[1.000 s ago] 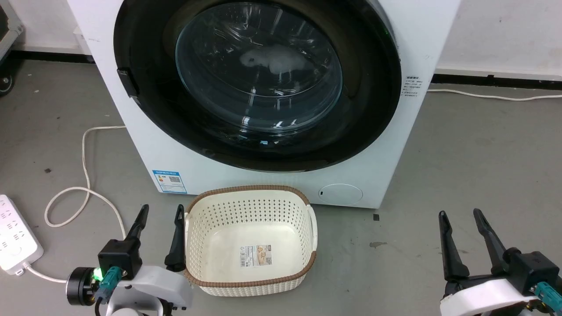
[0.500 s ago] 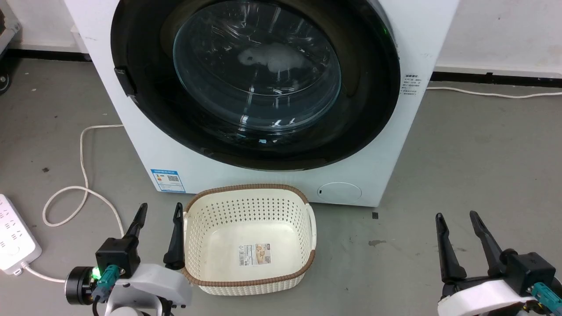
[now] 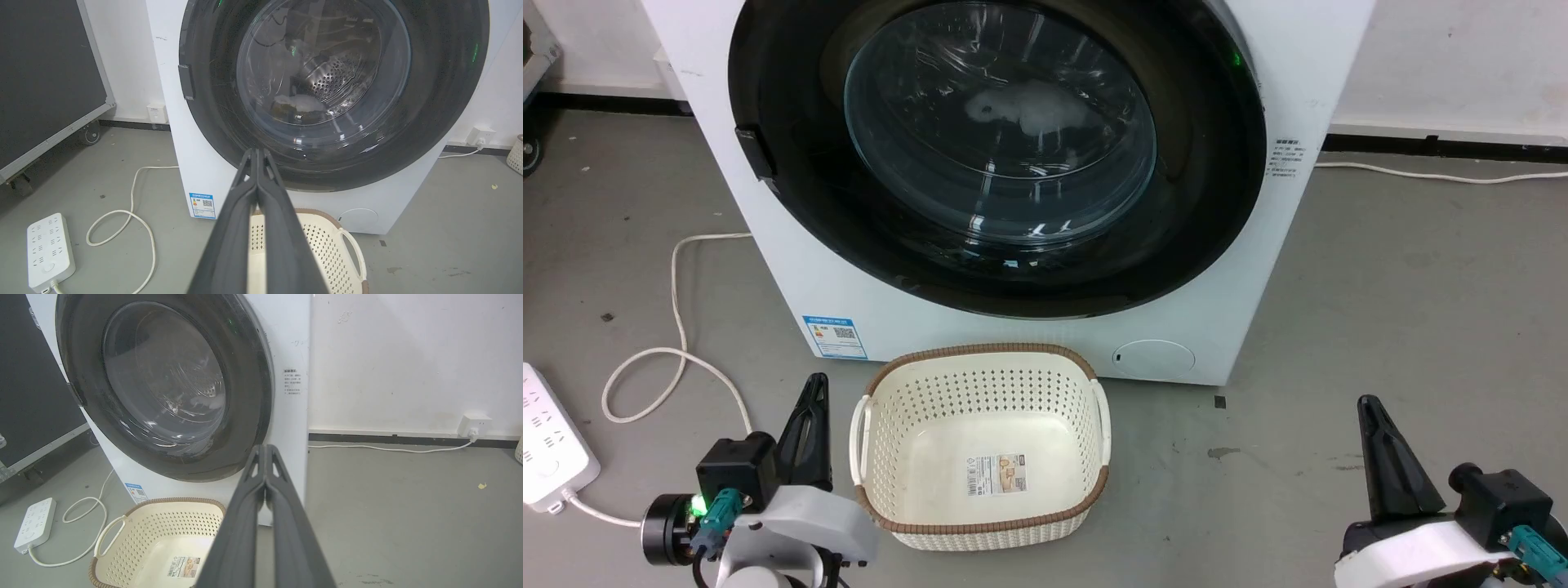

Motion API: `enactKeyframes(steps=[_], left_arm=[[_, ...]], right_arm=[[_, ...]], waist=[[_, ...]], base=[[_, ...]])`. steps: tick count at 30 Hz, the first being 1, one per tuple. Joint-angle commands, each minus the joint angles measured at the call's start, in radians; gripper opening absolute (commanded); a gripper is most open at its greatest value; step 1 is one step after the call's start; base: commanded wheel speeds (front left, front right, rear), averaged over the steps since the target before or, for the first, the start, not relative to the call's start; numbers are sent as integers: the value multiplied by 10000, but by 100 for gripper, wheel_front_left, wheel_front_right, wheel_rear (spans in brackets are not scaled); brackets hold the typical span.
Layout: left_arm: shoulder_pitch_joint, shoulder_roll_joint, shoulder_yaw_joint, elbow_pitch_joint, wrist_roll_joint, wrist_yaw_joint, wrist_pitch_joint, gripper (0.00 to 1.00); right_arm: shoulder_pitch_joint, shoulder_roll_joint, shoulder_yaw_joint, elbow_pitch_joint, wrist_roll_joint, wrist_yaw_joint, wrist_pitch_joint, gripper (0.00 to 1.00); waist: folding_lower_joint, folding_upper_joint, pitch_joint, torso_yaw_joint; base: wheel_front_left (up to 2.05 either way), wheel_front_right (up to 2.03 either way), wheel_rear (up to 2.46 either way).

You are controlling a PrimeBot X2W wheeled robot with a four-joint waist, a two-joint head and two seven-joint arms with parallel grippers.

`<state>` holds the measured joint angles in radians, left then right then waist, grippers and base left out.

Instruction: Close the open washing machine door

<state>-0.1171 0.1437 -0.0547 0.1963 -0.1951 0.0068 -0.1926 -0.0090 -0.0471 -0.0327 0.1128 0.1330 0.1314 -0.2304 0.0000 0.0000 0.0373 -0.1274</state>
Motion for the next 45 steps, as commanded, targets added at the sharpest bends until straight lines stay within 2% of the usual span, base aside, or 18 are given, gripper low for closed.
enactKeyframes(steps=[1,45], left_arm=[[34,-25,10,-51,56,-2,54,0],[445,-354,205,-743,742,-26,731,0]], right_arm=[[3,-1,6,-32,-38,0,63,0],[34,-12,122,-429,-506,-3,874,0]], waist=[[0,0,-7,23],[0,0,-139,476]], base=[[0,0,0],[0,0,0]])
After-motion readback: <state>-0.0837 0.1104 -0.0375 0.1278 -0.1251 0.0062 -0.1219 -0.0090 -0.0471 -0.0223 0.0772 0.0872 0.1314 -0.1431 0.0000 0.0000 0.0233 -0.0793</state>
